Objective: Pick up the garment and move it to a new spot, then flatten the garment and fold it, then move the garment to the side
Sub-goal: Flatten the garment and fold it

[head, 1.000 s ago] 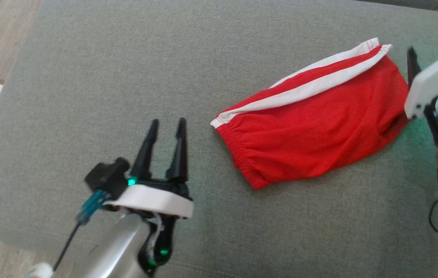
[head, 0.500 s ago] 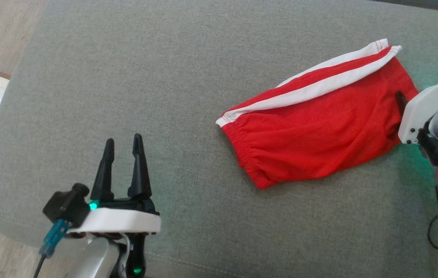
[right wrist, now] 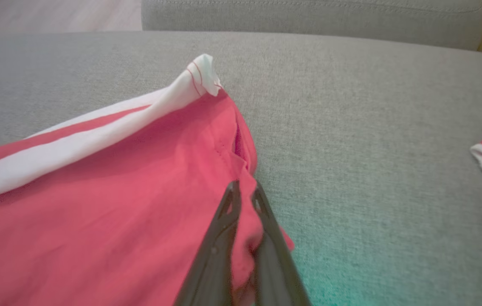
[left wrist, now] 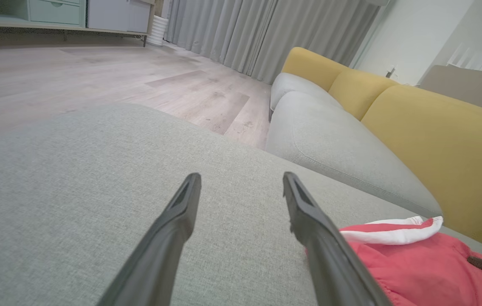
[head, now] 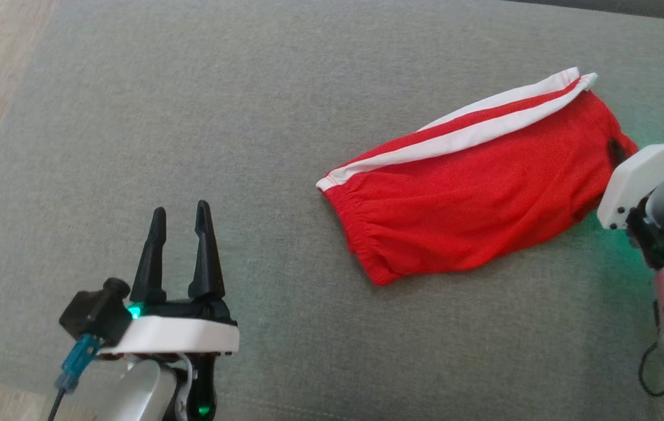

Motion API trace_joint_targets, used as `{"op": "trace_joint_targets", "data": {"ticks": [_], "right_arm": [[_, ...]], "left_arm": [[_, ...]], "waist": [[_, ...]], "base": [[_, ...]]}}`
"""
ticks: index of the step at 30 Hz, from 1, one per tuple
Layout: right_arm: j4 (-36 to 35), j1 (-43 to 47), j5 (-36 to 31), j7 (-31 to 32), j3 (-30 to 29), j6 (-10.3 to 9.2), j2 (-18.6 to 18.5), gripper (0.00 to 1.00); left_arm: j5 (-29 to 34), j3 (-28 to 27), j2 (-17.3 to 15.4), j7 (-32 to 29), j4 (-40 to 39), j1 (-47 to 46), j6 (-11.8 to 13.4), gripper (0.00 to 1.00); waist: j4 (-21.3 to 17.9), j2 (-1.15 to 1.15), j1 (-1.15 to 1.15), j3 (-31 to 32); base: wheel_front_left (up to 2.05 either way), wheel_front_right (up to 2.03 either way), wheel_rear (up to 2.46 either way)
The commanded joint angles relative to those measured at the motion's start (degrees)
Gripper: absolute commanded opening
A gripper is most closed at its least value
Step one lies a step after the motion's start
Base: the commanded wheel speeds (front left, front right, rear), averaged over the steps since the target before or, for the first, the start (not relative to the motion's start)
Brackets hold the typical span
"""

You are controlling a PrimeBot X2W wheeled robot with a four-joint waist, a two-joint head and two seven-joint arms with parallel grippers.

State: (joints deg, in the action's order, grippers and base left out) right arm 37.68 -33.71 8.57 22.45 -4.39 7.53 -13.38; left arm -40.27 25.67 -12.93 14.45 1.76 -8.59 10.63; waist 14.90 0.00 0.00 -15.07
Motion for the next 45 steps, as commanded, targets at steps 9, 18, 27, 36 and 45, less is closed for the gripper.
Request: {"op": "trace_joint_targets", "data": {"ticks": [9, 18, 27, 36, 45], "right_arm": [[-13.8, 9.7, 1.0, -4.8, -1.2, -0.04, 6.2, 0.00], [-24.9, 21.7, 0.5, -8.0, -4.3, -0.04, 10.3, 0.00], [-27.2, 25.3, 3.3, -9.0, -5.1, -0.04, 10.5, 0.00], [-27.6, 21.1, 2.5, -10.0, -0.1, -0.04, 10.5, 0.00], [-26.9, 16.7, 6.1, -8.8, 19.2, -0.04, 10.5, 0.00]], "left_arm": [[0.8, -3.2, -3.3, -0.3, -2.6, 0.9, 1.2, 1.00], [1.5, -3.7, -5.6, -1.3, -4.4, 2.3, 2.3, 1.00], [1.9, -2.4, -5.6, -2.4, -4.9, 2.0, 2.6, 1.00], [1.8, -0.5, -3.6, -2.1, -3.4, 1.7, 1.9, 1.00], [2.1, 1.6, -1.7, -1.8, -2.7, 1.9, 1.6, 1.00]], "waist": [[-7.8, 0.00, 0.00, 3.2], [-14.6, 0.00, 0.00, 4.5], [-14.7, 0.00, 0.00, 5.1], [-11.1, 0.00, 0.00, 6.3], [-5.7, 0.00, 0.00, 8.2]], "base": [[0.00, 0.00, 0.00], [0.00, 0.00, 0.00], [0.00, 0.00, 0.00], [0.00, 0.00, 0.00], [0.00, 0.00, 0.00]]}}
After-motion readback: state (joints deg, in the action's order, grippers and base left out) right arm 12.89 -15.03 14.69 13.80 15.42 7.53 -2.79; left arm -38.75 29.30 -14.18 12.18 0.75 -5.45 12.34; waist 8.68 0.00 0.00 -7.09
